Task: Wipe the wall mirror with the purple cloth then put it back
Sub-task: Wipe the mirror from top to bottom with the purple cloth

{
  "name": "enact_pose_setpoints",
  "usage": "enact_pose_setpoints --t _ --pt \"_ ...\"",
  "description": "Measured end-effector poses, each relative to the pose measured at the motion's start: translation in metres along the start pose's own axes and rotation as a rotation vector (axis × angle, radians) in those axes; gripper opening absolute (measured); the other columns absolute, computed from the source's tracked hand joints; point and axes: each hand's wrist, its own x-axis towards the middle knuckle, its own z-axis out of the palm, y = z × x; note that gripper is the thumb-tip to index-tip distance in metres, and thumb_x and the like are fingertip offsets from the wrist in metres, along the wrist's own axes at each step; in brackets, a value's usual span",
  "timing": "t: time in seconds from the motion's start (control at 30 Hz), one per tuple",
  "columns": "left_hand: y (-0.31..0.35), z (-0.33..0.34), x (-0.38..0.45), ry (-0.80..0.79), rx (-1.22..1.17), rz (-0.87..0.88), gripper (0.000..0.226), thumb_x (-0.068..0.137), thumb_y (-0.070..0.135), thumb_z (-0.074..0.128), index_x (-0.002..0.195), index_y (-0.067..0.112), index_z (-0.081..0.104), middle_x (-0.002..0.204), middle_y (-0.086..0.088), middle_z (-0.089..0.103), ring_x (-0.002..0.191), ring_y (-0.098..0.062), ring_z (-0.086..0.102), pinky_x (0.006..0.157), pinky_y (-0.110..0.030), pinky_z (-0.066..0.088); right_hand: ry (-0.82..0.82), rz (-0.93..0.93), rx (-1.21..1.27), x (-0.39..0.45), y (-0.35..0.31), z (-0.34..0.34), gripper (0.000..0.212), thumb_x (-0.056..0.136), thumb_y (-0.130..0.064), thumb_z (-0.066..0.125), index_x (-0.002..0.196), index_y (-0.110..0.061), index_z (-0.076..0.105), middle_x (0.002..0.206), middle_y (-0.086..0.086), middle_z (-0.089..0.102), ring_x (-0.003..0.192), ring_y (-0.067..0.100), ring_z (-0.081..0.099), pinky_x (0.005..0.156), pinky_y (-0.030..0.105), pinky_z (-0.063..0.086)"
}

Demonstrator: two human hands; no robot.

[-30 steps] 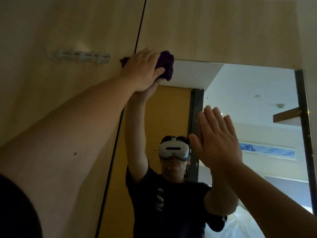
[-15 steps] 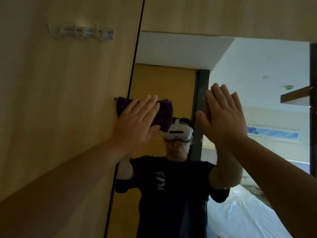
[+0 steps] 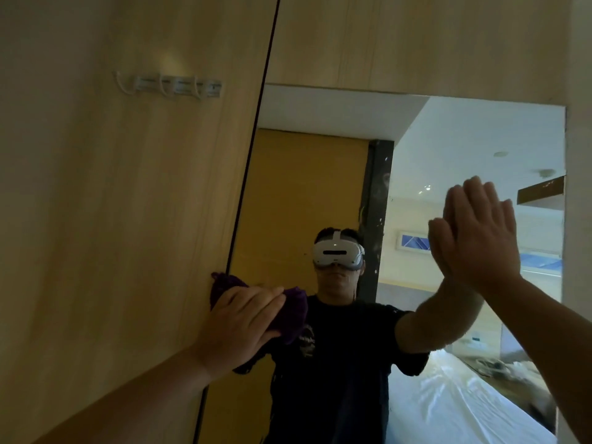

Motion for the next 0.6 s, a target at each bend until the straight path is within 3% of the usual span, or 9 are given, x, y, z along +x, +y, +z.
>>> enact_pose_setpoints --t 0.1,0.2,0.47,0.6 --pt "-0.010 -0.002 0.029 0.075 -0.006 -0.026 0.044 0.106 0.043 0.037 0.131 0.009 0.050 0.121 -0.008 0.064 0.105 -0.026 0.058 0.090 -0.039 0.043 -0.003 0.013 -0.026 -0.001 0.001 0.006 0.063 0.097 -0.049 0.023 0.147 -0.011 0.031 0.159 0.015 0.023 0.151 0.032 0.011 0.121 0.056 0.014" --pt "-0.026 -0.003 0.077 0.149 -0.056 -0.162 0.046 0.104 0.042 0.042 0.130 0.006 0.053 0.117 -0.011 0.064 0.099 -0.029 0.060 0.084 -0.041 0.045 -0.001 0.007 -0.024 -0.001 0.004 0.009 0.063 0.098 -0.048 0.023 0.148 -0.012 0.029 0.161 0.014 0.020 0.152 0.031 0.008 0.121 0.055 0.013" --pt "-0.071 -0.036 0.296 0.159 -0.004 -0.316 0.048 0.098 0.041 0.042 0.134 0.010 0.051 0.129 -0.010 0.056 0.116 -0.030 0.050 0.097 -0.041 0.039 0.025 -0.008 -0.022 -0.002 0.008 0.011 0.063 0.099 -0.048 0.023 0.151 -0.013 0.028 0.163 0.012 0.018 0.153 0.028 0.006 0.123 0.053 0.011" --pt "-0.078 -0.029 0.350 0.101 0.012 -0.322 0.051 0.102 0.043 0.038 0.143 0.012 0.041 0.140 -0.008 0.048 0.126 -0.029 0.042 0.101 -0.041 0.034 0.039 -0.014 0.002 -0.002 0.008 0.010 0.061 0.098 -0.047 0.023 0.149 -0.015 0.031 0.163 0.011 0.021 0.152 0.028 0.009 0.123 0.052 0.010"
